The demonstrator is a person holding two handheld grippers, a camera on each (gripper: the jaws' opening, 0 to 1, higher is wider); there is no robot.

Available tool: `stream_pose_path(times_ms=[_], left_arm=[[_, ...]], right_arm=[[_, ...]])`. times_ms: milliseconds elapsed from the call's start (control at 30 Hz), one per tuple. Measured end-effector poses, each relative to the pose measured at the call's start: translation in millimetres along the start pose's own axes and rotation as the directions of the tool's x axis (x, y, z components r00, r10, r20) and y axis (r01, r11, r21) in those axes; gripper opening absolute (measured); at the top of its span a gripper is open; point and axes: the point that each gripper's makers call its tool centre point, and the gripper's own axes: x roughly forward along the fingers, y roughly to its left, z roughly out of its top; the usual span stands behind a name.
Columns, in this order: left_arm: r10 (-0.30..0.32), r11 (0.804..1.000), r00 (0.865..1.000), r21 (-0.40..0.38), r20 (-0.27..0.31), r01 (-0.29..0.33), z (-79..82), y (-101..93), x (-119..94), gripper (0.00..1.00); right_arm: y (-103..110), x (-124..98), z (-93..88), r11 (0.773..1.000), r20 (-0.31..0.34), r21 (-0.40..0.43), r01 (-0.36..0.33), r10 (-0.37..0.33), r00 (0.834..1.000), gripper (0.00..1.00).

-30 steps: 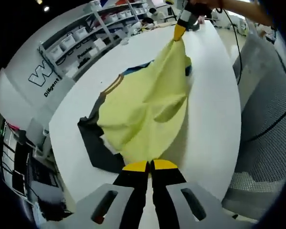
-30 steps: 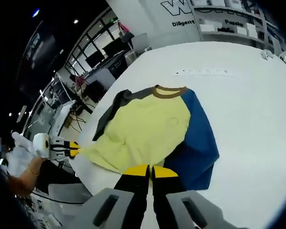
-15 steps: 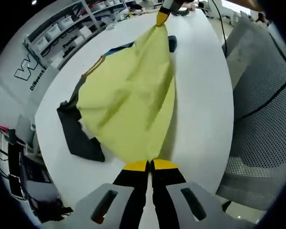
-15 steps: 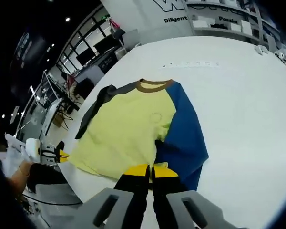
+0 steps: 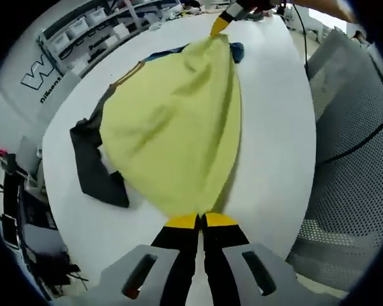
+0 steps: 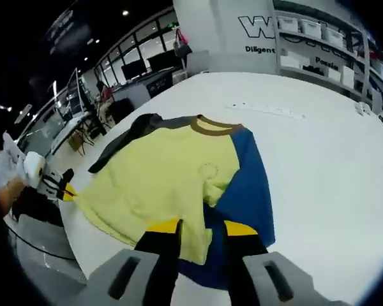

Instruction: Fold the garment on the visible template until the final outline fits inside the template.

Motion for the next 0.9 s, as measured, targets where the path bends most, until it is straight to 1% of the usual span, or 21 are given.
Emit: stream_pose_path(times_ms=[67, 133, 200, 267, 333, 400, 433, 533, 667, 700, 767, 800, 867, 900], left_arm=[[0.002, 1.0, 1.0, -0.021, 0.009, -0.002, 0.2, 0.8, -1.6, 0.04], [0.004, 0.999, 1.0, -0.044, 0.02, -0.003, 1.7, 1.0, -2.8, 0.04], [0.006, 0.997, 1.0, -0.077, 0.029, -0.003, 1.9, 2.1, -3.5, 0.04], [0.013, 0.994, 0.999, -0.105, 0.029, -0.01, 0.9, 3.6, -3.0, 0.04], [0.016, 0.995, 0.999, -0.102, 0.028, -0.013, 1.2, 3.3, -2.9, 0.04], [0.021, 0.995, 0.999, -0.1, 0.025, -0.018, 1.1, 3.0, -2.2, 0.04], [0.022, 0.995, 1.0, -0.097, 0.02, -0.02, 0.6, 2.8, -1.3, 0.04], [0.026, 0.995, 1.0, -0.099, 0.014, -0.025, -0.4, 2.8, 0.0, 0.04], [0.033, 0.992, 0.999, -0.118, 0.02, -0.03, -0.2, 3.3, -0.8, 0.04], [0.035, 0.992, 0.999, -0.124, 0.024, -0.031, -0.2, 3.7, -1.5, 0.04], [0.04, 0.991, 0.999, -0.129, 0.028, -0.036, 0.0, 4.4, -2.1, 0.04], [0.046, 0.99, 0.998, -0.134, 0.031, -0.042, 0.3, 5.3, -3.1, 0.04], [0.051, 0.99, 0.998, -0.136, 0.033, -0.046, 0.5, 6.3, -3.4, 0.04], [0.052, 0.99, 0.998, -0.136, 0.035, -0.047, 1.1, 6.3, -3.9, 0.04]], right_arm=[[-1.7, -3.1, -1.9, 1.0, -0.001, -0.01, 0.005, -0.005, 1.0, 0.25], [-2.2, -6.8, -2.8, 1.0, 0.004, -0.015, 0.006, -0.006, 1.0, 0.26], [0.6, -12.9, -2.9, 1.0, 0.024, -0.006, -0.01, 0.011, 1.0, 0.26], [1.4, -17.2, -5.1, 1.0, 0.03, -0.003, -0.016, 0.016, 0.999, 0.25], [2.0, -20.5, -9.6, 1.0, 0.028, -0.009, -0.022, 0.023, 0.999, 0.24], [1.3, -23.0, -18.1, 0.999, 0.018, -0.035, -0.034, 0.034, 0.999, 0.24], [1.0, -23.3, -25.2, 0.998, 0.002, -0.048, -0.043, 0.043, 0.999, 0.24], [2.6, -22.7, -34.2, 0.995, -0.013, -0.086, -0.056, 0.056, 0.998, 0.24], [6.0, -18.5, -44.6, 0.979, -0.027, -0.185, -0.08, 0.076, 0.997, 0.23], [8.2, -16.7, -46.4, 0.97, -0.029, -0.226, -0.089, 0.085, 0.996, 0.23], [10.2, -15.2, -49.1, 0.961, -0.036, -0.259, -0.095, 0.089, 0.995, 0.21], [13.4, -12.8, -49.6, 0.948, -0.03, -0.301, -0.105, 0.1, 0.995, 0.19], [13.7, -9.1, -51.8, 0.943, -0.031, -0.317, -0.103, 0.098, 0.995, 0.16], [14.0, -7.3, -52.3, 0.934, -0.031, -0.342, -0.105, 0.101, 0.994, 0.13]])
